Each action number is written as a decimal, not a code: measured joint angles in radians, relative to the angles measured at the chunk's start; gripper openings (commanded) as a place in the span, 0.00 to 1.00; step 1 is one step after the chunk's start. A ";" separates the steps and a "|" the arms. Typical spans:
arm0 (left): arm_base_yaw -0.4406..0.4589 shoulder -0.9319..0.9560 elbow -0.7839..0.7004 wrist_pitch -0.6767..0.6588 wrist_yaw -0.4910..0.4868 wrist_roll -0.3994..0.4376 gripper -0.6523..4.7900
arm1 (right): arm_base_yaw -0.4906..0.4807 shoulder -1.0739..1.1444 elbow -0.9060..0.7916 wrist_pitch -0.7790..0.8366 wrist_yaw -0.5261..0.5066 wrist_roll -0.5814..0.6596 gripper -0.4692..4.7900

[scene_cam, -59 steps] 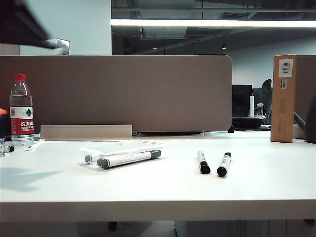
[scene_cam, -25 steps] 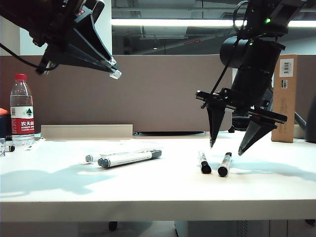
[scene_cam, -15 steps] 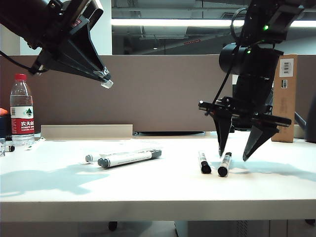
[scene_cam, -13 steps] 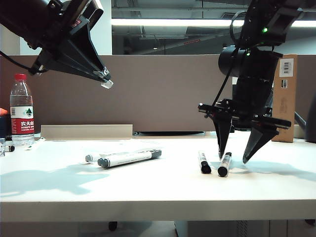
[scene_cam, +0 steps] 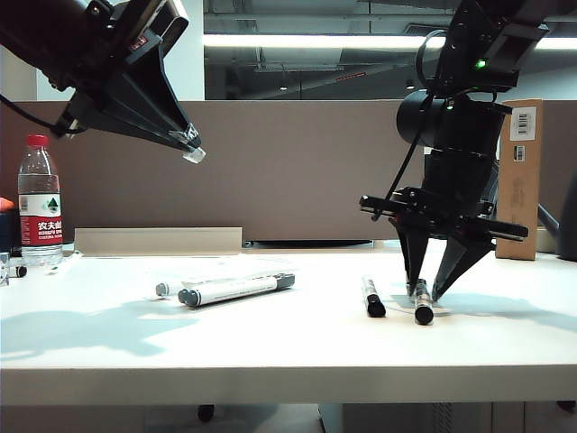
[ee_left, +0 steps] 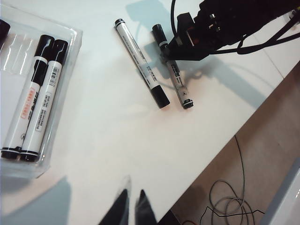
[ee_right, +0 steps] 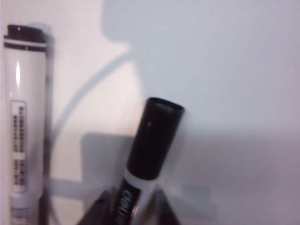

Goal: Pick up the markers scattered on the table and put them into the packaging box, making sure the markers fit the shape of the box's grooves.

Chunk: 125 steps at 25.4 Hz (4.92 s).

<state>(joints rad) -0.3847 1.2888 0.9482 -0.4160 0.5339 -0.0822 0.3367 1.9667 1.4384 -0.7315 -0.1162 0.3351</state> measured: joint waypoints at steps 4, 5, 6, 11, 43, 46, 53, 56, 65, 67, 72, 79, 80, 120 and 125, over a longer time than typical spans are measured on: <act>0.000 0.000 0.000 0.000 0.000 0.000 0.17 | 0.000 0.002 0.000 0.008 0.036 -0.014 0.12; 0.000 0.000 0.000 0.000 0.000 0.000 0.17 | 0.000 0.002 0.000 0.010 0.046 -0.019 0.09; 0.000 0.000 0.000 0.000 0.000 0.000 0.17 | 0.000 0.002 0.000 0.011 0.054 -0.023 0.08; 0.000 0.000 0.000 0.000 0.000 0.000 0.17 | -0.004 0.001 0.000 0.014 0.056 -0.027 0.08; 0.001 -0.029 0.000 -0.077 -0.257 0.256 0.15 | 0.232 0.048 -0.003 0.773 -0.180 0.863 0.08; 0.000 -0.040 0.000 -0.085 -0.309 0.283 0.15 | 0.259 0.048 -0.003 0.782 -0.074 0.891 0.08; 0.001 -0.064 0.000 -0.097 -0.365 0.293 0.15 | 0.320 0.080 -0.003 0.788 0.013 0.963 0.08; 0.001 -0.064 0.000 -0.108 -0.378 0.315 0.15 | 0.323 0.110 -0.005 0.757 0.026 1.027 0.08; 0.001 -0.064 0.000 -0.134 -0.401 0.318 0.15 | 0.323 0.109 -0.006 0.765 0.061 1.033 0.21; 0.001 -0.064 0.000 -0.134 -0.401 0.318 0.15 | 0.323 0.109 -0.006 0.765 0.062 1.033 0.22; 0.001 -0.064 0.000 -0.134 -0.401 0.318 0.15 | 0.320 0.109 -0.006 0.772 0.067 1.033 0.32; 0.001 -0.064 0.000 -0.134 -0.404 0.318 0.15 | 0.319 0.109 -0.006 0.772 0.043 1.033 0.32; 0.001 -0.064 0.000 -0.134 -0.404 0.318 0.15 | 0.318 0.109 -0.006 0.777 0.024 1.033 0.32; 0.001 -0.063 0.000 -0.097 -0.404 0.318 0.15 | 0.142 -0.031 -0.006 0.098 0.133 0.215 0.31; 0.001 -0.063 0.000 -0.096 -0.360 0.318 0.10 | 0.142 -0.006 -0.006 0.104 0.135 0.214 0.31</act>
<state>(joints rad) -0.3836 1.2255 0.9485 -0.5117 0.1738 0.2356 0.4786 1.9602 1.4319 -0.6277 0.0185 0.5491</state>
